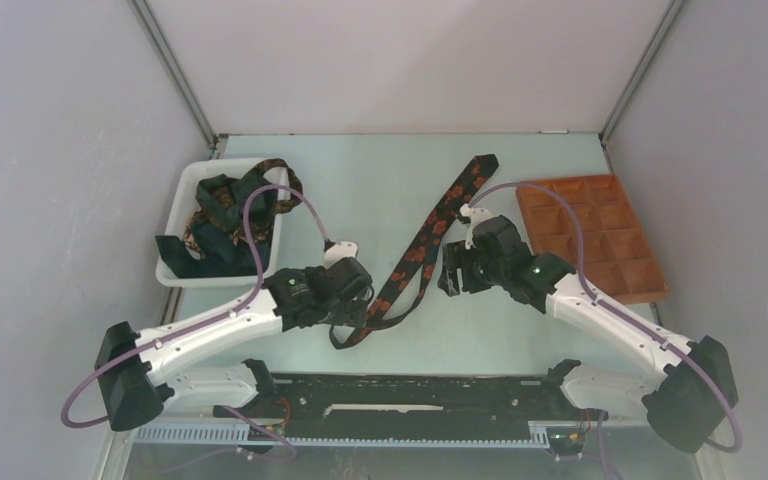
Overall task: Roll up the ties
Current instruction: Flatten out the tie at the center of the board.
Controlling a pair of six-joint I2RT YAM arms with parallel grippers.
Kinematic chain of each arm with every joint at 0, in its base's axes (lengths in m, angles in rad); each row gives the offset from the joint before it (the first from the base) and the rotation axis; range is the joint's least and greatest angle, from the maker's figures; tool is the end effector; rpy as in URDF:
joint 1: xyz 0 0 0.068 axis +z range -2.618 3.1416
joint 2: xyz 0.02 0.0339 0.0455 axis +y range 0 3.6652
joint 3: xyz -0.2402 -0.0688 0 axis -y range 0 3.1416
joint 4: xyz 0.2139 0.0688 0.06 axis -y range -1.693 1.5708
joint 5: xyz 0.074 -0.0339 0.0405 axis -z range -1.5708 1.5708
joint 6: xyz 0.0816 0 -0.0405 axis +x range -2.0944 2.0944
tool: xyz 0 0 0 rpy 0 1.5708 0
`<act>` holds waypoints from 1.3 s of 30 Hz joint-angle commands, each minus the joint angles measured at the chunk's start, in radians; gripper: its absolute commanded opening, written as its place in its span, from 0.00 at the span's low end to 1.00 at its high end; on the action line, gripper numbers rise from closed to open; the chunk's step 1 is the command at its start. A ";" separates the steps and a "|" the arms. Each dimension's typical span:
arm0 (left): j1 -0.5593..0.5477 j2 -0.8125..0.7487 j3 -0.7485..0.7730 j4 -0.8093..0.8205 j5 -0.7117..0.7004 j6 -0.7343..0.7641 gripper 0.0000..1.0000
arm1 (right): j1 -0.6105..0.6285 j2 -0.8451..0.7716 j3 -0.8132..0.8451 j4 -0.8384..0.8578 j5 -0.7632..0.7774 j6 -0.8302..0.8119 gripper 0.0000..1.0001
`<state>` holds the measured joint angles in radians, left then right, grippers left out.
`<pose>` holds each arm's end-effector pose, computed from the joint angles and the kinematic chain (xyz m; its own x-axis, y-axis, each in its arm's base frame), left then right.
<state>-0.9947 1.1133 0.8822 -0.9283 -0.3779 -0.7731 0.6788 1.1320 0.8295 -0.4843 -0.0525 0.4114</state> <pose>0.1319 -0.1478 0.2011 -0.8456 0.1101 -0.5224 0.1517 0.9877 -0.0372 0.1917 0.1602 0.2144 -0.7674 -0.1060 -0.6323 -0.3807 0.8689 0.3164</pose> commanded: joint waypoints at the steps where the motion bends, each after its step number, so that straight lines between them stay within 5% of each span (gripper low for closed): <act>1: 0.006 0.044 -0.004 0.121 -0.045 0.103 0.86 | 0.004 0.005 0.002 0.015 0.026 -0.006 0.70; 12: 0.038 0.157 -0.041 0.285 0.175 0.382 0.85 | 0.005 0.027 0.002 -0.003 0.029 -0.005 0.70; 24: -0.008 0.345 0.053 0.377 0.309 0.511 0.68 | 0.005 0.031 0.003 -0.010 0.052 -0.026 0.71; 30: -0.022 0.399 0.075 0.391 0.302 0.527 0.41 | -0.009 0.017 0.002 -0.023 0.074 -0.029 0.71; 35: -0.027 0.402 0.077 0.390 0.297 0.533 0.01 | -0.012 0.018 0.002 -0.021 0.070 -0.029 0.71; 39: -0.031 0.383 0.074 0.389 0.290 0.537 0.00 | -0.016 0.023 0.003 -0.022 0.070 -0.029 0.71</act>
<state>-1.0172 1.5169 0.9268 -0.5571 -0.0898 -0.2565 0.6697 1.1675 0.8295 -0.5110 0.0010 0.3920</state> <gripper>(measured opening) 0.004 0.709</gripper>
